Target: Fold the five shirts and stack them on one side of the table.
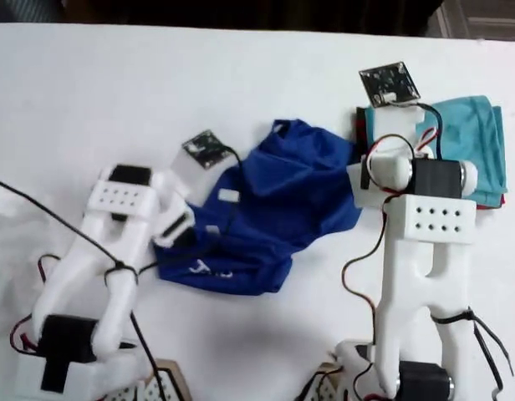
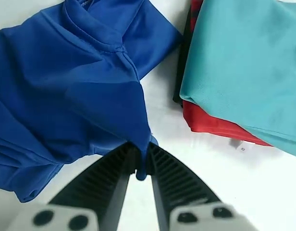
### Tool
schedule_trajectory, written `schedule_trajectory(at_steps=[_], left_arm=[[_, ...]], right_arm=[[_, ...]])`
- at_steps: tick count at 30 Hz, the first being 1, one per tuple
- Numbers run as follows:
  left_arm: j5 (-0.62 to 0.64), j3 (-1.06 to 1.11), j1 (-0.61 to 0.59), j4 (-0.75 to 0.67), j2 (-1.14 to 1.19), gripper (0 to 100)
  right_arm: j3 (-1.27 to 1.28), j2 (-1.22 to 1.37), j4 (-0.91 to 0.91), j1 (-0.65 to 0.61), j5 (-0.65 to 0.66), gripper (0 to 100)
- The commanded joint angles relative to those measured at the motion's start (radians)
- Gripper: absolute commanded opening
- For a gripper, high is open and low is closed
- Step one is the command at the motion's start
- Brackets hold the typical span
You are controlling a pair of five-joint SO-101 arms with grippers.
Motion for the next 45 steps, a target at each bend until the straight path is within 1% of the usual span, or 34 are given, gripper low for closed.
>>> schedule_trajectory(at_steps=[1, 6, 11, 13, 16, 18, 23, 28, 32, 33, 35, 38, 39, 42, 45], left_arm=[[0.011, 0.024, -0.023, -0.058, -0.003, 26], [0.005, 0.082, -0.057, -0.109, -0.003, 26], [0.009, 0.093, -0.049, -0.121, -0.003, 25], [0.011, 0.093, -0.049, -0.121, -0.003, 21], [0.012, 0.093, -0.049, -0.121, -0.003, 10], [0.014, 0.093, -0.049, -0.135, -0.003, 4], [0.051, 0.093, -0.028, -0.149, -0.003, 3], [0.086, 0.085, 0.028, -0.149, -0.006, 3], [0.089, 0.045, 0.031, -0.135, -0.006, 3], [0.089, 0.027, 0.028, -0.126, -0.006, 5], [0.097, -0.018, 0.014, -0.101, -0.005, 11], [0.203, -0.076, 0.008, -0.048, -0.003, 24], [0.236, -0.09, 0.008, -0.034, -0.003, 26], [0.282, -0.145, 0.008, 0.005, 0.035, 23], [0.292, -0.246, 0.014, 0.097, 0.166, 23]], right_arm=[[-0.003, -0.048, -0.001, 0.007, 0.009, 1.9], [-0.002, -0.048, 0.005, 0.007, 0.009, 1.9], [-0.002, -0.048, 0.005, 0.007, 0.006, 1.9], [-0.002, -0.047, 0.005, 0.007, 0.005, 1.9], [-0.002, -0.045, 0.005, 0.007, 0.003, 1.9], [-0.002, -0.042, 0.005, 0.007, 0.002, 1.9], [0.0, -0.041, 0.005, 0.007, 0.002, 1.9], [0.0, -0.041, 0.005, 0.007, 0.002, 1.9], [0.0, -0.041, 0.005, 0.012, 0.002, 1.9], [0.0, -0.041, 0.005, 0.013, 0.002, 1.9], [0.0, -0.041, 0.005, 0.013, 0.002, 1.9], [0.0, -0.041, 0.004, 0.012, 0.002, 1.9], [0.0, -0.041, 0.004, 0.008, 0.002, 1.9], [0.0, -0.041, -0.001, 0.007, 0.0, 1.9], [0.0, -0.041, -0.001, 0.007, 0.0, 1.9]])
